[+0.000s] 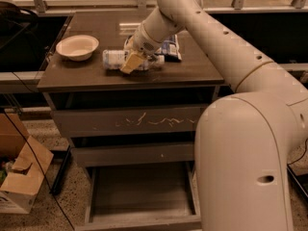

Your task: Place blue plastic bottle into bottom drawer

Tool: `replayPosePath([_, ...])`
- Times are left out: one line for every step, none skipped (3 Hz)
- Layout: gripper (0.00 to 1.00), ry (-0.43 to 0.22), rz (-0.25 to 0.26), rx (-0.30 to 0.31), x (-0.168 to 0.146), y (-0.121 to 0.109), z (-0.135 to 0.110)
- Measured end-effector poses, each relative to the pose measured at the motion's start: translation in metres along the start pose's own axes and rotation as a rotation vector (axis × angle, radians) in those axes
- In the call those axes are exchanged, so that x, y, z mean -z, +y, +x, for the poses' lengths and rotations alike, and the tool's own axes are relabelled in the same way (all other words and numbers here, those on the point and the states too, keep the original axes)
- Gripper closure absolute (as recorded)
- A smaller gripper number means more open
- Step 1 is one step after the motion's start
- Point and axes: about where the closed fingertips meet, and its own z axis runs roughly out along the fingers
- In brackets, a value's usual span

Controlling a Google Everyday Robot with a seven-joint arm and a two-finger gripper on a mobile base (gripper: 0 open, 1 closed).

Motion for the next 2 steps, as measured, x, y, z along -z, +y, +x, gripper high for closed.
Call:
replayPosePath([0.98, 0.0, 0.0, 0.0, 0.004, -0.001, -0.003])
replayPosePath([1.0, -0.022, 0.011, 0.033, 0.02, 0.013, -0.012])
